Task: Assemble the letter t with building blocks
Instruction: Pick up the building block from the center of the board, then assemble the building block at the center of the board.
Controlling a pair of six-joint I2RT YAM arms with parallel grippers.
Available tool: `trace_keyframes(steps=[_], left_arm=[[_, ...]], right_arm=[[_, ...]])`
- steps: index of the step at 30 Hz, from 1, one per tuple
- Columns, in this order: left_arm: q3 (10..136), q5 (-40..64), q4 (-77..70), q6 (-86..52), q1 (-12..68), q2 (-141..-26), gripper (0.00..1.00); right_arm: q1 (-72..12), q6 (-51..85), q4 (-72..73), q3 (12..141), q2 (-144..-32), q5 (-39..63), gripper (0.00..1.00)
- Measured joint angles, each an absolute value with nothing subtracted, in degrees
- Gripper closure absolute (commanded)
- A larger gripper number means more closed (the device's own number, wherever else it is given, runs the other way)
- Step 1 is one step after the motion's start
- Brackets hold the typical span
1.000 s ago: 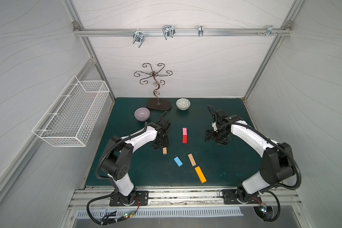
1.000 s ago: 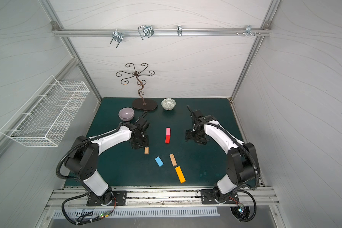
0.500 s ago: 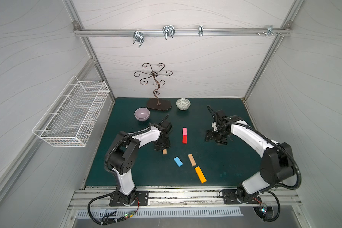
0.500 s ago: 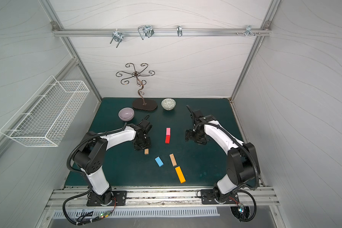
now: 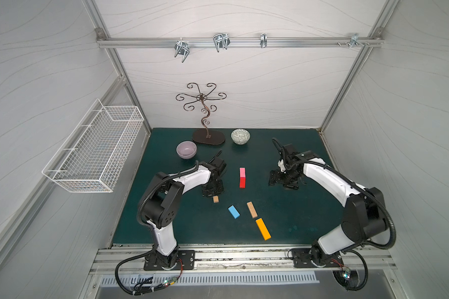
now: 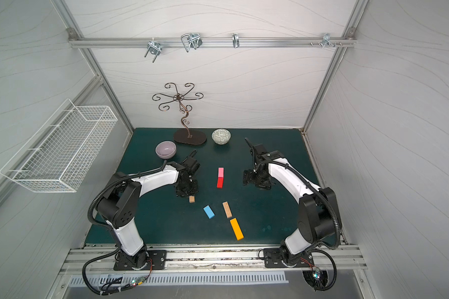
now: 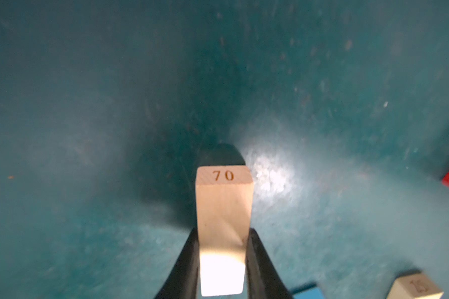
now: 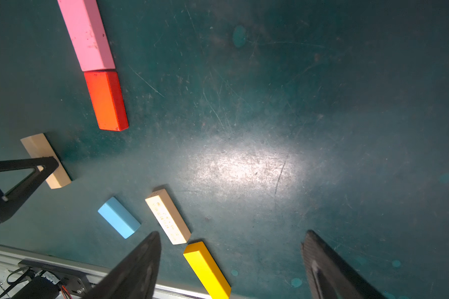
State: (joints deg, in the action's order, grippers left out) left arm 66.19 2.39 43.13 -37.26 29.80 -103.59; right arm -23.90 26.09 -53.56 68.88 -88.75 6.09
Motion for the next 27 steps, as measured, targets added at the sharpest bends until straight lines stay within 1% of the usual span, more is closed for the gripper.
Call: trace_keyframes(steps=[4, 7, 12, 15, 18, 22, 27], left_arm=[[73.84, 1.48, 47.64, -30.76, 29.78, -104.44, 0.92], [80.64, 1.04, 48.58, -20.84, 29.71, -105.12, 0.91], [85.73, 1.41, 49.17, -7.27, 27.92, -105.84, 0.89], [89.27, 0.56, 50.5, 1.13, 27.22, -107.9, 0.9], [93.97, -0.69, 52.49, 10.81, 26.94, -110.93, 0.89], [93.86, 1.23, 52.75, 26.81, 27.35, -112.6, 0.86], [95.15, 6.94, 55.92, 40.58, 26.11, -115.48, 0.85]], right_arm=[[-23.9, 26.06, -53.47, 68.88, -88.53, 6.24, 0.14], [-23.9, 26.02, -53.39, 68.88, -88.51, 6.35, 0.14], [-23.9, 25.89, -53.04, 68.9, -88.25, 6.72, 0.14], [-23.9, 25.45, -53.04, 68.95, -88.23, 6.87, 0.14], [-23.9, 24.93, -53.06, 69.17, -88.23, 6.87, 0.14], [-23.88, 24.53, -52.99, 69.32, -88.23, 7.14, 0.14], [-23.86, 24.45, -52.97, 69.34, -88.23, 7.79, 0.14]])
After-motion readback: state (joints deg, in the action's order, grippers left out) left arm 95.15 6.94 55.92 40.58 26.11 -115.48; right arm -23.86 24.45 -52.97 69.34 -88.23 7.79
